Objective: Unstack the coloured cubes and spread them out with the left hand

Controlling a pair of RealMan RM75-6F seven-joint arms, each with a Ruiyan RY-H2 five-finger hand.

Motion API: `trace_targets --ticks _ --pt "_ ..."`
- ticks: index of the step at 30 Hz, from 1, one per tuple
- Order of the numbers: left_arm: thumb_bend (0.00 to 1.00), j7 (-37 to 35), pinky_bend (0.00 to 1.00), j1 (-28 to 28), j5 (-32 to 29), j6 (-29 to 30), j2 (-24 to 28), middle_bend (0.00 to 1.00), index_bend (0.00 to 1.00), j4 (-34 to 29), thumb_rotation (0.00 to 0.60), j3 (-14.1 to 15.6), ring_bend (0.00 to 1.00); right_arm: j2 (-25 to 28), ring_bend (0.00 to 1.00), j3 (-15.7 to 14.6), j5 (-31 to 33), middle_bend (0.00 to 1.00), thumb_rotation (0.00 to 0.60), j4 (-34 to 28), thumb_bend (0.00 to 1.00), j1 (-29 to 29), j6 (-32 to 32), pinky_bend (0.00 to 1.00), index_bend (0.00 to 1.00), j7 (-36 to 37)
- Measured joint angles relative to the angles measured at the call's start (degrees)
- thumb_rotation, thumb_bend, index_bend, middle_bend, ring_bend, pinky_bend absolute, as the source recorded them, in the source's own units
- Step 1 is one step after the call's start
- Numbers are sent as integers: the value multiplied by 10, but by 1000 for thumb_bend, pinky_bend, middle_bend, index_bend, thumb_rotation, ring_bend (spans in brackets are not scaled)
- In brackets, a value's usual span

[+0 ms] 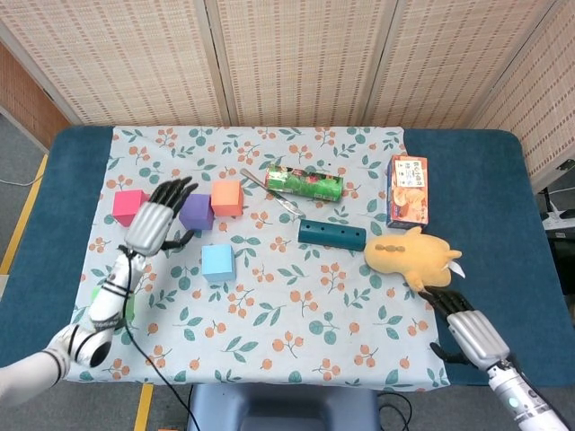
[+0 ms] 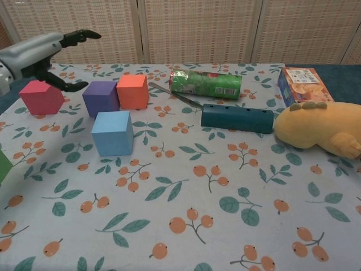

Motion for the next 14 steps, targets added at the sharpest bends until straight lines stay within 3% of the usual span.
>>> trace_targets --ticks 3,6,12,14 --pt "340 6 67 66 46 63 66 0 0 -113 600 59 0 -5 0 -3 -5 0 600 -1 250 -2 2 0 0 -13" --pt "346 42 56 143 72 138 100 0 0 -180 600 104 0 -7 0 -7 -13 0 600 -3 250 -5 6 0 0 -19" --pt "336 97 56 280 90 265 117 0 0 -165 600 147 0 -8 0 -6 -20 0 600 -7 250 -17 35 0 0 -29" --pt "336 101 55 298 95 287 125 0 0 -153 600 150 0 -9 0 -4 -19 0 600 -8 250 -22 45 0 0 -38"
